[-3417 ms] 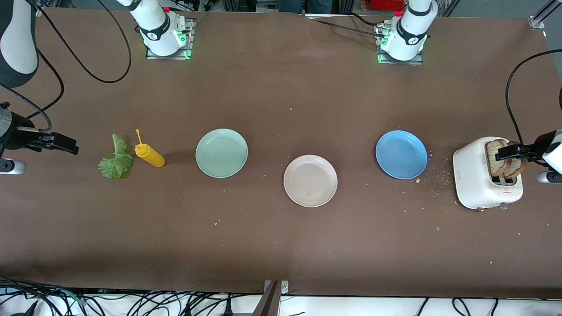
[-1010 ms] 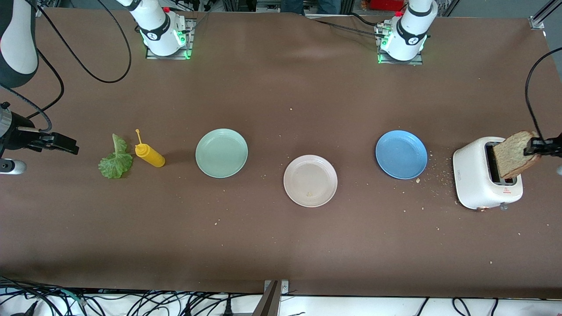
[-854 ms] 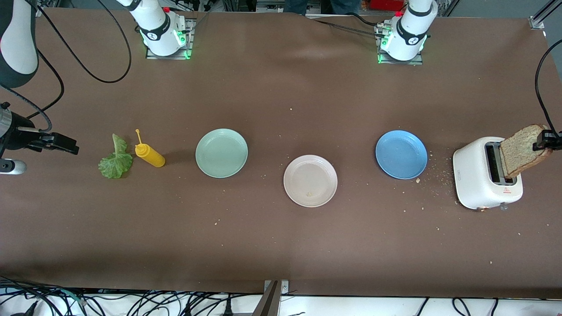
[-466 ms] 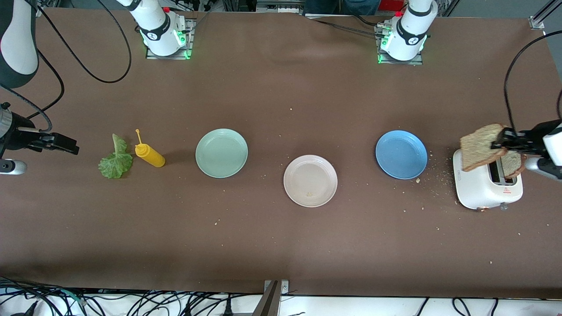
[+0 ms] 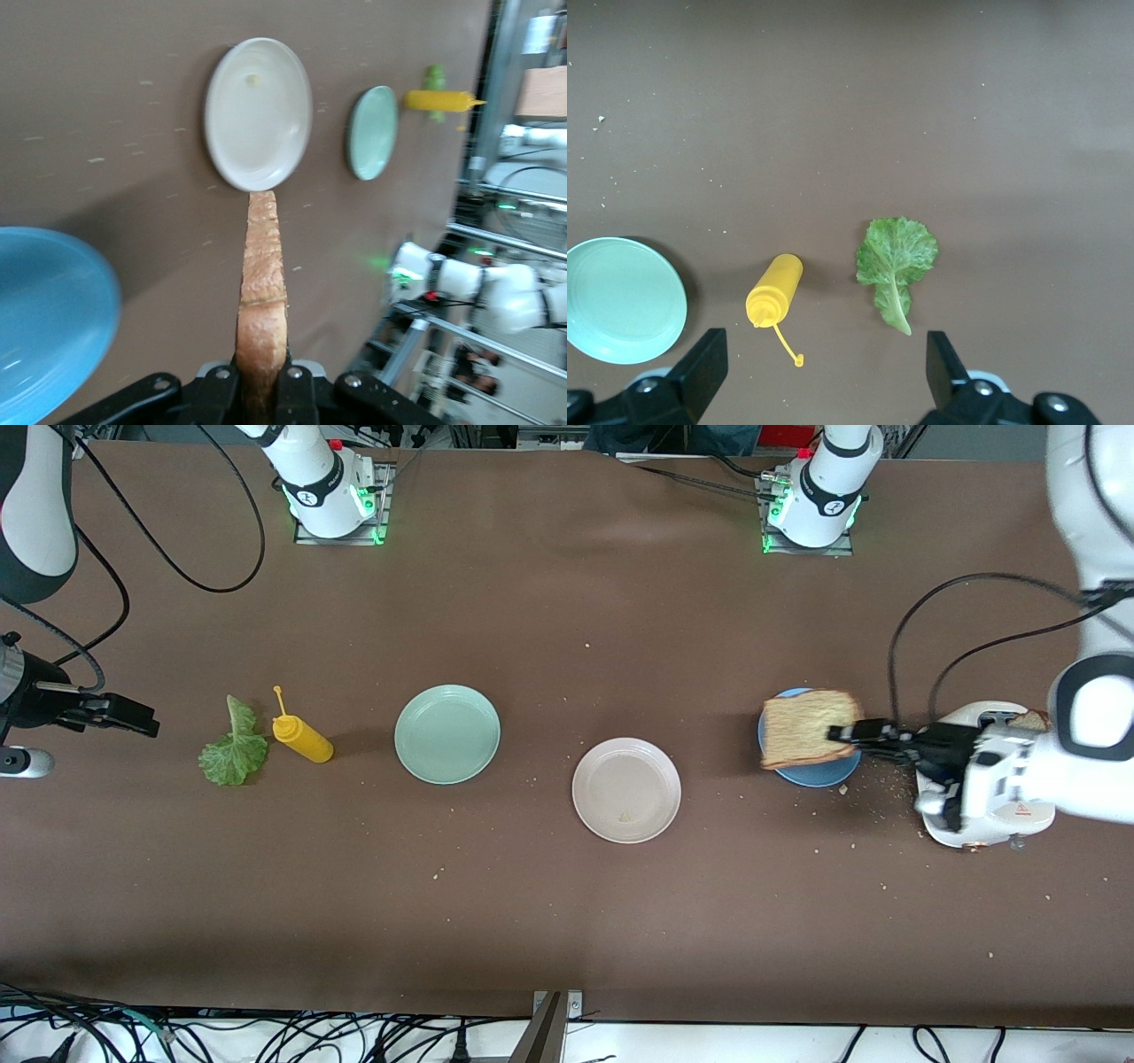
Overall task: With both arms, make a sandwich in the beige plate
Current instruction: 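Carry the bread slice to the beige plate and lower it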
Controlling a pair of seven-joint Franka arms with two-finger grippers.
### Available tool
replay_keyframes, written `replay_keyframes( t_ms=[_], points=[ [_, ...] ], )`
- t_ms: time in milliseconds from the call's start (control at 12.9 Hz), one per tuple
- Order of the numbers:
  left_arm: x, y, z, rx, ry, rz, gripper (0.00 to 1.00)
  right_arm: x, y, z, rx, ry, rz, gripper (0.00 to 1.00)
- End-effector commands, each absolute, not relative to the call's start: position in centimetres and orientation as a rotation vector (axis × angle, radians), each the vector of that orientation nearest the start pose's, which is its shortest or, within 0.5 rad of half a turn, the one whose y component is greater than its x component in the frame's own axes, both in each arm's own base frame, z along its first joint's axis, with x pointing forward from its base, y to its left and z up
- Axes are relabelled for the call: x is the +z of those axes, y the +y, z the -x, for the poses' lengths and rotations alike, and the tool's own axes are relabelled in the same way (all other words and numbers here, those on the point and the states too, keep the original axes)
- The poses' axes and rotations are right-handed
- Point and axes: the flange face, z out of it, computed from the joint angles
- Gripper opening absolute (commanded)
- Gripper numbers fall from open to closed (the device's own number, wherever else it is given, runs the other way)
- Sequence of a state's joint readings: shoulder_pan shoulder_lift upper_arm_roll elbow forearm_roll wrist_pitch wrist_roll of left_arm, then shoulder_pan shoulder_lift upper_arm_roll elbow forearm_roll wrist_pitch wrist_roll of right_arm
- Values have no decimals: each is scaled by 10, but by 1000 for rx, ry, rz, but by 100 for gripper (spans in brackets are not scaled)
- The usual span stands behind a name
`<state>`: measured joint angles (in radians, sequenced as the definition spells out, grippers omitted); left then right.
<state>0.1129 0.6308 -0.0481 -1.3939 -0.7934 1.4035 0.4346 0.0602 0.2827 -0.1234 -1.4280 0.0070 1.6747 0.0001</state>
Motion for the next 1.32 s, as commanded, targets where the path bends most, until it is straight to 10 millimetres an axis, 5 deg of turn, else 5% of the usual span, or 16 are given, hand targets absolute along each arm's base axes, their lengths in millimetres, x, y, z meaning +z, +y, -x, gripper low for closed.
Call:
replay_keyframes(
  t_ms=[0,311,544,699,1243],
  points=[
    [308,-99,-669,-515,-232,-2026,0,535,-32,-641,65,85,3146,100],
    [249,-207,-668,-482,-264,-2044,0,535,-31,-641,65,83,3146,100],
    [214,-268,-665,-390,-197,-2066,0,535,-32,-641,67,85,3146,100],
    [196,-283,-663,-355,-171,-2092,0,535,-32,-641,67,85,3146,100],
    [185,-272,-664,-328,-200,-2086,0,535,-30,-641,67,83,3146,100]
  ],
)
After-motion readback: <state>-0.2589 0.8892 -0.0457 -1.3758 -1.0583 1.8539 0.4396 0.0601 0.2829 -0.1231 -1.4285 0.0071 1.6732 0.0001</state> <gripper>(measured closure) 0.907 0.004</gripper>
